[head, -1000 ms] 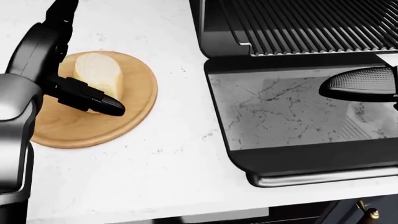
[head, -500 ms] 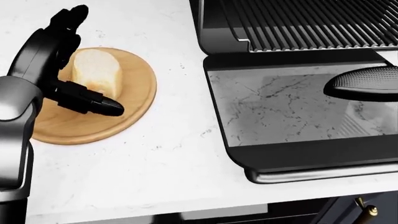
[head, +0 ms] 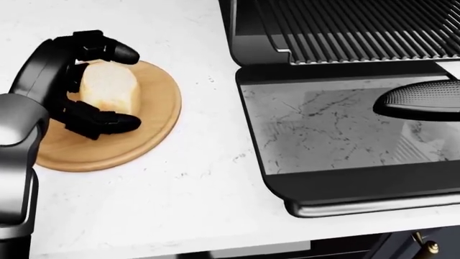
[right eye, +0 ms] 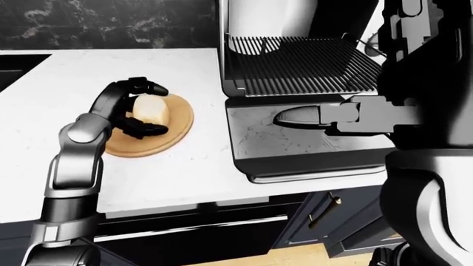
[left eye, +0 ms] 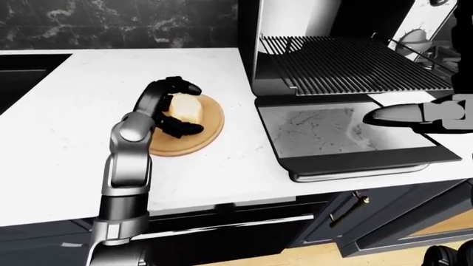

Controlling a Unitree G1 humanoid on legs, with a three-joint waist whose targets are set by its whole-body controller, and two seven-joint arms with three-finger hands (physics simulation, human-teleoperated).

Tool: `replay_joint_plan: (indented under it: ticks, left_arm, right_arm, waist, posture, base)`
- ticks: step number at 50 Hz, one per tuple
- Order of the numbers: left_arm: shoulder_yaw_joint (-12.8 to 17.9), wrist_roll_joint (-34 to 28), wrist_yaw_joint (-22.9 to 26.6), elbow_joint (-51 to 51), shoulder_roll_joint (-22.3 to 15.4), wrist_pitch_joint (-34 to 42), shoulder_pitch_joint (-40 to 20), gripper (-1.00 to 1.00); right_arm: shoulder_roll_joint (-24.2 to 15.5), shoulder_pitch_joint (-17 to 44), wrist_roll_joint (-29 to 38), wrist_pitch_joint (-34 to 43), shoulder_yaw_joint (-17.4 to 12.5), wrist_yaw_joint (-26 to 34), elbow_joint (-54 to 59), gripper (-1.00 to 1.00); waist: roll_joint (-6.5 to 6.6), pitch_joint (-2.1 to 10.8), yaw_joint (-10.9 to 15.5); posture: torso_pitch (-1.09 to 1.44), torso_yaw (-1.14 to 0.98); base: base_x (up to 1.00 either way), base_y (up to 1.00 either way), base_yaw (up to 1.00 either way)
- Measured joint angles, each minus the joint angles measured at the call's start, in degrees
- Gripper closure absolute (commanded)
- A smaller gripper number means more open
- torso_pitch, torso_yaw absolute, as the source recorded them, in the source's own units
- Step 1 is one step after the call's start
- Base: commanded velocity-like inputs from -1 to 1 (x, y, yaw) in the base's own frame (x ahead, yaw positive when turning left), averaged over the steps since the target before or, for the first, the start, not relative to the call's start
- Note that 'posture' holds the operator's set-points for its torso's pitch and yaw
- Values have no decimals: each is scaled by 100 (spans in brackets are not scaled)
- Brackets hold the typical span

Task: Place the bread on the rack of the toaster oven.

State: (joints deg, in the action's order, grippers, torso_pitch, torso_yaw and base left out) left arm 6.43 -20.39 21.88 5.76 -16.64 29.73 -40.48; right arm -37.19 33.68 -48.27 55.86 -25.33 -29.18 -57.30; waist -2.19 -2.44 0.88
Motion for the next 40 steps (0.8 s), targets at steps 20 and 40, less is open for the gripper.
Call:
replay_joint_plan:
  ticks: [20, 40]
  left_arm:
    - [-31, -73, 250, -258, -94, 276, -435, 74]
    - [-519, -493, 1118, -1867, 272, 1741, -1927, 100]
  right_arm:
    - [-85, 138, -75, 23, 21, -61, 68, -100]
    - [-363, -226, -535, -179, -324, -313, -48, -100]
  waist:
    - [-16, -40, 7]
    - [-74, -123, 29]
  posture:
    - [0, 0]
    - [0, 0]
  base:
    - [0, 0, 0]
    - [0, 0, 0]
